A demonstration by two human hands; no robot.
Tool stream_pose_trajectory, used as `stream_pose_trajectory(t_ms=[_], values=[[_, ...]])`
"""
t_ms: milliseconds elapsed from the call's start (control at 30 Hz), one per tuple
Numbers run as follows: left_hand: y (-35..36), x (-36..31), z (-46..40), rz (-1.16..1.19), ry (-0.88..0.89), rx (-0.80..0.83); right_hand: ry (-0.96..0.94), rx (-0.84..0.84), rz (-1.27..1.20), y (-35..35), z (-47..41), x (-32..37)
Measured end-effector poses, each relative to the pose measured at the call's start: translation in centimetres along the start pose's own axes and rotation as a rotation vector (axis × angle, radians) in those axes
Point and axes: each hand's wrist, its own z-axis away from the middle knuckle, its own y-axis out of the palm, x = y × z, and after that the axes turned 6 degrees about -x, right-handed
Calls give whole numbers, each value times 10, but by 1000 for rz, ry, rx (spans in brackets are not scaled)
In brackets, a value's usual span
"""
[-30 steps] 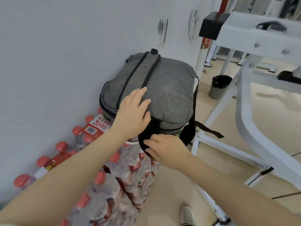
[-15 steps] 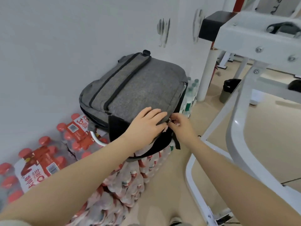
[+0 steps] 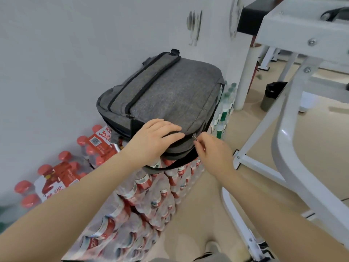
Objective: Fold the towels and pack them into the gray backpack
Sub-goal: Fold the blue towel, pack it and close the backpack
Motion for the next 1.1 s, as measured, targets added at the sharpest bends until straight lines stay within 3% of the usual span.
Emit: stream_pose_trajectory(t_ms=[133,333,500,633,767,900,967,1100], values=[[-26,12,18,1,60,-18,-94,-26,26,13,20,38],[-40,47,76,-69,153,144,-40,-5,2,36,29,78],[-46,45,67,49,153,-54,48,50,-48,29,33,91],[-47,33,32,262,28,-161,98,9,-280,-4,40,91],[-30,20,9,314,-160,-268,184,-172,-226,-40,18,73],[-21,1,6,307,-471,-394,156,-210,-139,-44,-28,49],[-18,-9,13,289,-510,-317,93,-196,-10,-34,-51,35],[-15,-30,25,233,-757,37,-63,-178,150,-9,-81,24]])
